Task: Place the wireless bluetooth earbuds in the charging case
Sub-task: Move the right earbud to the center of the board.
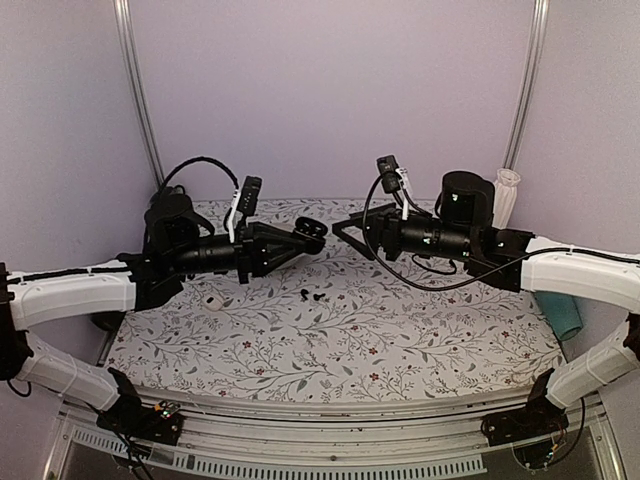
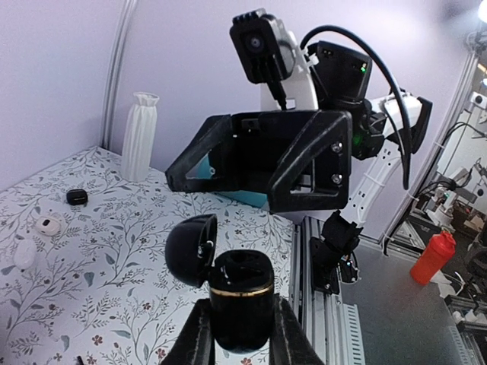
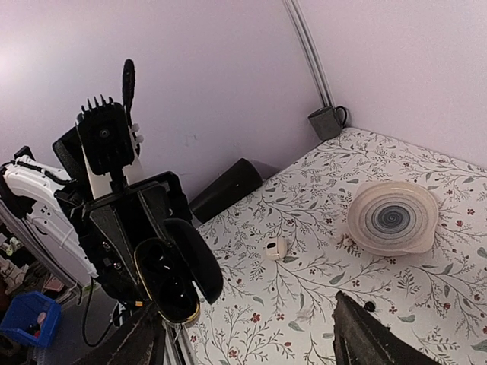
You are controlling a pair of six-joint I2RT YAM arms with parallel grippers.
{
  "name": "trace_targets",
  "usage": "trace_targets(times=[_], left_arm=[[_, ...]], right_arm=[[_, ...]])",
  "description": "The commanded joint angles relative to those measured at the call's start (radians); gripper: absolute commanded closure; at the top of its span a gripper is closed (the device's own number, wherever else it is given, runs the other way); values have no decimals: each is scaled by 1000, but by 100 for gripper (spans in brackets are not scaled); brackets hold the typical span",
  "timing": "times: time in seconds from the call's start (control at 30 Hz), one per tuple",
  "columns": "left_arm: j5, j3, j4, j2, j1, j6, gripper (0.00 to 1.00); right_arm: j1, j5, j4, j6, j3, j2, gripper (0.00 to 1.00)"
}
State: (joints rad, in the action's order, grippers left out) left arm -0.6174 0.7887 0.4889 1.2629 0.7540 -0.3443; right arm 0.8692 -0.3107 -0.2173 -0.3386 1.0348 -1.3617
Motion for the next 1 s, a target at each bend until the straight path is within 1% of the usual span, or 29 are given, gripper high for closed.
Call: trace_targets(times=[0.0,0.07,0.17,0.27,0.33,0.43,0.5,0.7,0.83,0.97], left_arm=[[76,-45,44,-42,-32,-11,100],[123,-75,53,-65,-41,-18,100],[181,-110,55,-106,-61,-33,100],[226,-151,59,-157,-85,-45,100],[258,-176,56,-192,-97,-51,100],[287,-209,50,-248,-114,-59,100],[294,-222,41,-270,-121,-63,100],[296,-246,17,-317,-130,-65,100],[295,-253,11,-334,-134,-66,100],[288,-252,13,-339,-136,-71,100]], right_arm=[[-10,50,8,-58,-1,11,24],[-30,47,18,-87,-4,-9,22],[-58,14,64,-158,21,-75,22],[-59,52,129,-173,60,-145,24],[-58,93,195,-184,102,-207,28],[-59,141,282,-193,163,-316,38],[-57,156,344,-198,236,-401,43],[-12,171,497,-198,421,-623,50],[7,159,503,-239,458,-709,50],[10,138,485,-290,457,-748,51]])
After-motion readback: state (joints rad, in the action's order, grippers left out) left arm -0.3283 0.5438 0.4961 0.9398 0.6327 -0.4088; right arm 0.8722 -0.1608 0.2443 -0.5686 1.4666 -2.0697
